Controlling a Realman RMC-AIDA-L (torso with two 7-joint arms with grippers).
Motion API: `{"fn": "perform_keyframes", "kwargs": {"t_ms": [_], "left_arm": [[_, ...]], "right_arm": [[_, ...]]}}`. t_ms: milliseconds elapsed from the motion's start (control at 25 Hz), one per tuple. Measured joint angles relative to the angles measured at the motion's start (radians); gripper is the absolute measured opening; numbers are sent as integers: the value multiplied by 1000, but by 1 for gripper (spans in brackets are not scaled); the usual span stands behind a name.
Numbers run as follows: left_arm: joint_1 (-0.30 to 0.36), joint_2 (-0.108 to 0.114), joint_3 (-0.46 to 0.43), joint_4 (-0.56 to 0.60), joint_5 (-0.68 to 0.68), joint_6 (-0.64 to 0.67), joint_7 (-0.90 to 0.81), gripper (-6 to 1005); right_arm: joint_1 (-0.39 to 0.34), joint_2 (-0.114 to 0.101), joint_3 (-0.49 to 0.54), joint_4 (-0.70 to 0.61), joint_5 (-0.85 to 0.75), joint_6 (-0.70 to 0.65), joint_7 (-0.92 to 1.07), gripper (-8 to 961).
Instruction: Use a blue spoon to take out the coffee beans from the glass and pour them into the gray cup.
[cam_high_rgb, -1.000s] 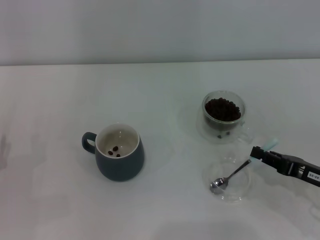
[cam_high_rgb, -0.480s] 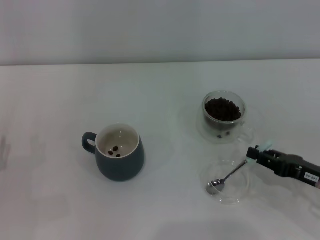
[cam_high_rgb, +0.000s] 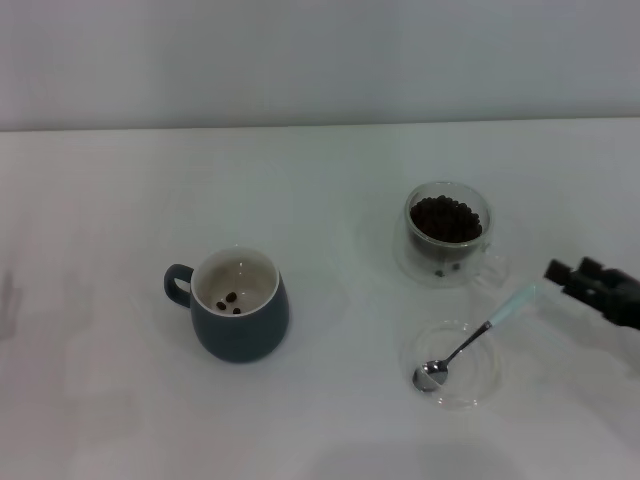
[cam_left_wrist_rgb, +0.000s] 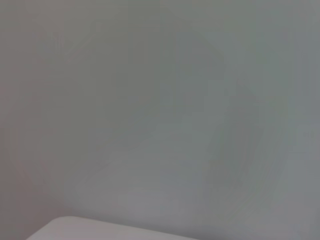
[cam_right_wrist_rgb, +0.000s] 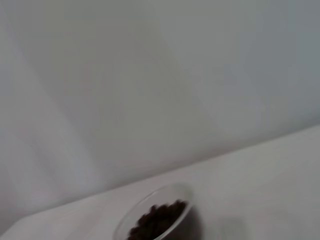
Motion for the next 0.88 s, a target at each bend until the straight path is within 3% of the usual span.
{"fn": "perform_keyframes", "kwargs": {"t_ms": [160,280,440,600,880], "left_arm": [[-4,1,1,1,1,0,2,763],[-8,1,1,0,5,-5,5,764],[-17,2,1,0,5,-12,7,766],[-34,1,-4,5,-1,-13,7,767],[-41,-1,-8,15,-8,-13,9,775]], "right_arm": [[-30,2,123,0,2,-11,-107,776],[-52,25,268,-1,3,-37,-231,813],[-60,76,511,3,3,-58,-479,863],[-28,86,699,68,4,-103,-701,875],[28,88,749,131,72,-106,-956,875]]}}
